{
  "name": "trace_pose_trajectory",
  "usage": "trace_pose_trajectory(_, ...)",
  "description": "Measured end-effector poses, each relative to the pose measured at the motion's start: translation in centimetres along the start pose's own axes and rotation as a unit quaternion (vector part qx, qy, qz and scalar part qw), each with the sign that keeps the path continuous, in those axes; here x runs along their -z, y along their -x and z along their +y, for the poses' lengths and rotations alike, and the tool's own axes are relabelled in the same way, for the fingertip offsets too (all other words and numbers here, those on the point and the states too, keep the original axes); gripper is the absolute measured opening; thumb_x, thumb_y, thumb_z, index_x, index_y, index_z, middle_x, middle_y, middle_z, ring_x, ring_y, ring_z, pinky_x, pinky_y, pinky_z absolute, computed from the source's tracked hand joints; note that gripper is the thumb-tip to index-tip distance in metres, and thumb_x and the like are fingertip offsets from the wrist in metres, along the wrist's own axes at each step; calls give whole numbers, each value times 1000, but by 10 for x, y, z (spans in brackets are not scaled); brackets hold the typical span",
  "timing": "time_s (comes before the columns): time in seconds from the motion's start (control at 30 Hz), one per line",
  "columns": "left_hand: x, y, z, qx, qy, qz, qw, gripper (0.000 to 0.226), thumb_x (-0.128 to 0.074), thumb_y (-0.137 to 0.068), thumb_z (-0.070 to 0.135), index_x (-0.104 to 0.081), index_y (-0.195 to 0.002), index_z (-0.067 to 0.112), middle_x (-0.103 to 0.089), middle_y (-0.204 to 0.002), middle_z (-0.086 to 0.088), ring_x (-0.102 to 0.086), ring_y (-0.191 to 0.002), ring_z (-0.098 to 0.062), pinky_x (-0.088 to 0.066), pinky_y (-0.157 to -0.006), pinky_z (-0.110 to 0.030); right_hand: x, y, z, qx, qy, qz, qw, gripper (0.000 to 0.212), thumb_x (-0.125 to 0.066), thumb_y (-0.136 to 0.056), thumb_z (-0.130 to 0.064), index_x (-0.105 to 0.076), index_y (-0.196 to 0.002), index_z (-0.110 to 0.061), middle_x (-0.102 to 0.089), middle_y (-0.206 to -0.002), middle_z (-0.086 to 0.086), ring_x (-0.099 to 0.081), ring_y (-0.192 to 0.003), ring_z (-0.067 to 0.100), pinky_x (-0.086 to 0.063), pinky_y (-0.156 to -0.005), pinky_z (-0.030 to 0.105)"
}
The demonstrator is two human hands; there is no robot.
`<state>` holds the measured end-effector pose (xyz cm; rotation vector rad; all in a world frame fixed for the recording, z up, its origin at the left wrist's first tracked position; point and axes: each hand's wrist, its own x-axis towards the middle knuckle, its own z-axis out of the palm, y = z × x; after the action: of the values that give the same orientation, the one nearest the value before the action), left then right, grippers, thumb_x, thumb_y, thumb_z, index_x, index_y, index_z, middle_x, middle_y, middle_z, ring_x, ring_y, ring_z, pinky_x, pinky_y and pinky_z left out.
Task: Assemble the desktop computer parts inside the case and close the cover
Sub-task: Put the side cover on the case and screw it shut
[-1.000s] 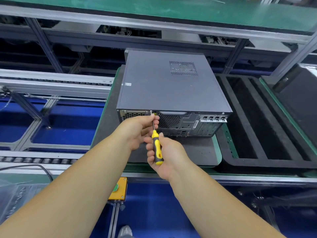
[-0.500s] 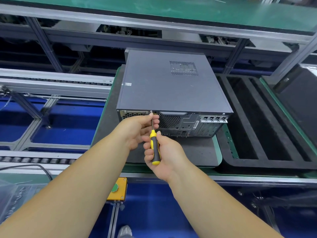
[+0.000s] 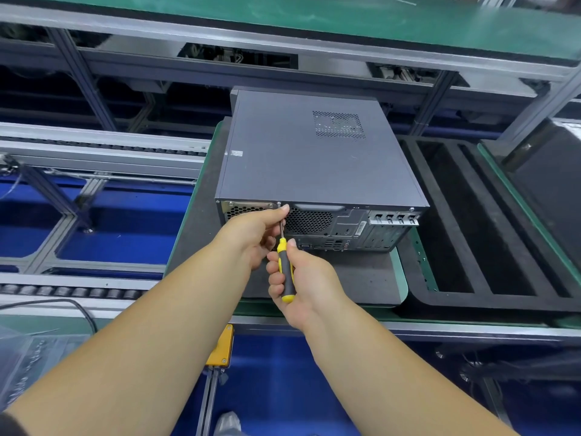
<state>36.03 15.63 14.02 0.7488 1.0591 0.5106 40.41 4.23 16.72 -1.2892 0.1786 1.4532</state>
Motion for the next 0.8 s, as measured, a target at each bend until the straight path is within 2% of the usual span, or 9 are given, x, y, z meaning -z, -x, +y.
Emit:
trace_pose_trajectory(0.13, -1, -1, 0, 4, -16, 18, 1000, 21, -78, -80, 27, -62, -73, 15, -53, -55, 4, -41, -41, -6, -32, -35, -17, 1, 1, -5, -12, 16, -11, 1000, 52, -43, -104, -44, -69, -82, -4, -57, -58, 2, -46, -41, 8, -38, -37, 18)
trace_pose_trajectory(0.2, -1, -2, -1, 11, -21, 23, 999, 23, -79, -79, 29, -62, -72, 16, -52, -53, 5, -39, -45, -8, -31, -35, -19, 4, 1, -5, -18, 18, -17, 1000, 52, -43, -104, -43, -70, -89, -2, -57, -59, 3, -47, -43, 8, -40, -39, 18)
trace_pose_trajectory(0.3, -1, -4, -1, 5, -10, 22, 1000, 22, -80, -77, 26, -62, -71, 16, -55, -54, 5, -43, -46, -8, -37, -49, -21, 5, 1, -2, -8, 17, -20, 1000, 41, -57, -98, -42, -69, -100, -3, -58, -63, 5, -52, -47, 11, -46, -43, 21)
trace_pose_trajectory(0.37, -1, -6, -1, -9, 4, 21, 1000, 17, -80, -78, 20, -64, -75, 14, -59, -56, 5, -50, -48, -5, -42, -62, -22, 5, 1, 0, 23, 40, 3, 999, 31, -72, -89, -35, -69, -97, -5, -57, -65, 5, -53, -49, 12, -49, -46, 23)
trace_pose_trajectory(0.43, 0, -7, -1, -13, 1, 23, 1000, 16, -81, -77, 20, -66, -77, 13, -61, -55, 6, -52, -49, -5, -44, -66, -23, 5, 0, 2, 51, 50, 23, 997, 27, -75, -87, -29, -68, -92, -4, -59, -64, 5, -54, -49, 12, -49, -46, 23)
trace_pose_trajectory(0.57, 1, -9, -1, -7, -7, 23, 1000, 25, -82, -75, 24, -60, -66, 18, -53, -48, 7, -44, -39, -5, -37, -52, -22, -1, 2, 3, 57, 37, 20, 998, 31, -64, -96, -29, -67, -83, -1, -59, -55, 4, -53, -43, 11, -48, -42, 21)
trace_pose_trajectory(0.8, 2, -9, -1, -2, -16, 38, 999, 26, -86, -69, 29, -63, -65, 19, -53, -47, 7, -43, -37, -5, -41, -52, -23, -1, 3, 1, 50, 70, 34, 996, 41, -53, -101, -36, -70, -83, -3, -60, -59, 3, -51, -48, 10, -45, -43, 20)
